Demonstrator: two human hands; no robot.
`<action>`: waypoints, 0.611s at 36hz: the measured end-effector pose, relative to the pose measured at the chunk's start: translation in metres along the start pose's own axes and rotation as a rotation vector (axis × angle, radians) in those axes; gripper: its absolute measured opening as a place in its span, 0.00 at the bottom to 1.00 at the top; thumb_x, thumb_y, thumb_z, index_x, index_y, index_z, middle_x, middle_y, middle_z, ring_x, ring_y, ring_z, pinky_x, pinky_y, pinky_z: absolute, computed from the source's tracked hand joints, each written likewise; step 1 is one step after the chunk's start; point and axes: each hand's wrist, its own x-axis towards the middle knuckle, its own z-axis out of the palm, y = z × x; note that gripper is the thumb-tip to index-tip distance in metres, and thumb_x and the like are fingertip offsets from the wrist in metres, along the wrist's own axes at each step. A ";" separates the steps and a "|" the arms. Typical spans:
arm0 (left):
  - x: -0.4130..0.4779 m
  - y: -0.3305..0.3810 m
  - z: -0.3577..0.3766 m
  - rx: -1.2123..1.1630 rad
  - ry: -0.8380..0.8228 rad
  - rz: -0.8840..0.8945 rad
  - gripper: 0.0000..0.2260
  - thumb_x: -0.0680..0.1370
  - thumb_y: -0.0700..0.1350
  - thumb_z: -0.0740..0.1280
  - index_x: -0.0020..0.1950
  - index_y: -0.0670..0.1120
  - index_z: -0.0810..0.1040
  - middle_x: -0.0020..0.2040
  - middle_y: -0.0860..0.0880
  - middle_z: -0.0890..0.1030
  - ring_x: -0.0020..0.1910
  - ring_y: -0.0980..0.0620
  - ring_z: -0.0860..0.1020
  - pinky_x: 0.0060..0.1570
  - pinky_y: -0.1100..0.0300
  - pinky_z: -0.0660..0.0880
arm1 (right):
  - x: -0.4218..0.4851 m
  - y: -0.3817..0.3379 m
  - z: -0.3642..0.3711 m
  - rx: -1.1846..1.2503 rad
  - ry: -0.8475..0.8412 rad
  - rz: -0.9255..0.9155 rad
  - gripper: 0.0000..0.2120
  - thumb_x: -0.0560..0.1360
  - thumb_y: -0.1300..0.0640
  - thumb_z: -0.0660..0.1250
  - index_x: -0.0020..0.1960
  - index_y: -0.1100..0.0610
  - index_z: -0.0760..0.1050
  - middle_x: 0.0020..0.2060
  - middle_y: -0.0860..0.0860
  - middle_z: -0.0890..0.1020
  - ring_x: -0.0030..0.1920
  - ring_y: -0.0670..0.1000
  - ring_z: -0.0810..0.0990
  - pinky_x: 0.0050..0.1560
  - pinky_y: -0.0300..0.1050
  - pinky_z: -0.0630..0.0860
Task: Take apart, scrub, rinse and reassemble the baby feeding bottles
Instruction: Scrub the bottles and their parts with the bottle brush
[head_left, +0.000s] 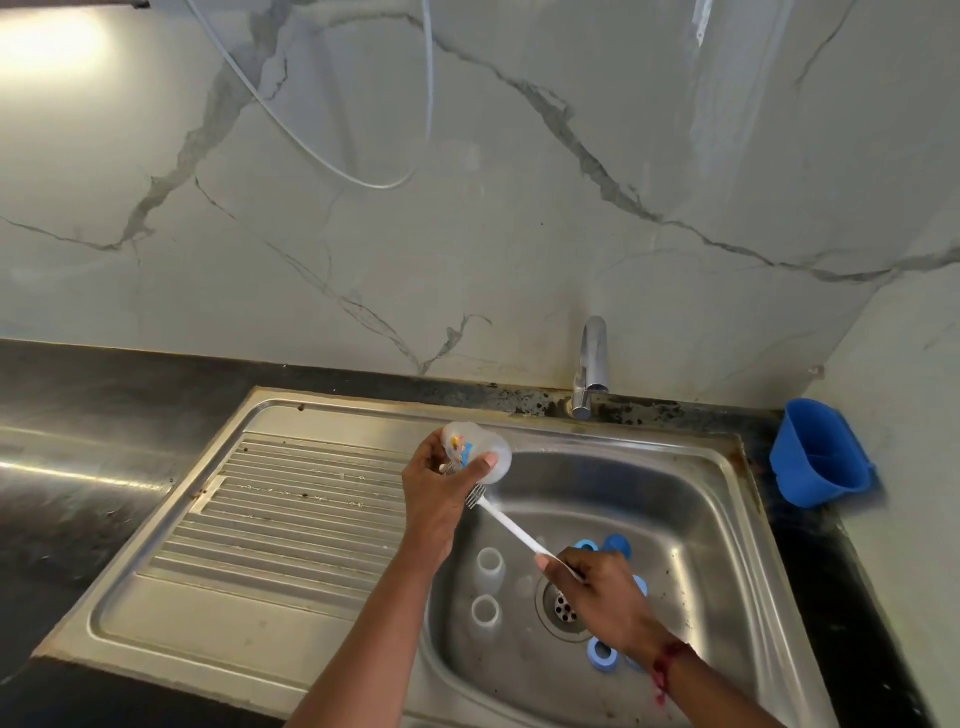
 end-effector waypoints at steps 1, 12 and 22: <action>-0.002 -0.002 0.002 -0.001 0.003 -0.004 0.19 0.66 0.35 0.80 0.54 0.45 0.81 0.47 0.48 0.84 0.44 0.52 0.83 0.40 0.64 0.79 | 0.002 0.000 0.001 0.004 0.004 -0.006 0.28 0.76 0.36 0.62 0.28 0.55 0.62 0.22 0.46 0.64 0.26 0.46 0.63 0.31 0.41 0.64; -0.007 -0.009 0.003 -0.007 0.032 -0.008 0.21 0.65 0.36 0.80 0.55 0.46 0.80 0.49 0.47 0.83 0.44 0.55 0.83 0.41 0.65 0.79 | 0.011 -0.006 0.005 0.018 -0.029 -0.002 0.25 0.77 0.40 0.63 0.27 0.51 0.62 0.22 0.45 0.67 0.26 0.46 0.66 0.32 0.34 0.64; 0.015 -0.002 -0.020 0.058 0.040 0.035 0.24 0.65 0.36 0.81 0.59 0.41 0.80 0.52 0.43 0.84 0.48 0.48 0.84 0.43 0.60 0.82 | 0.009 0.009 -0.013 -0.086 -0.079 0.043 0.31 0.75 0.30 0.59 0.30 0.57 0.68 0.23 0.50 0.70 0.26 0.44 0.68 0.33 0.43 0.70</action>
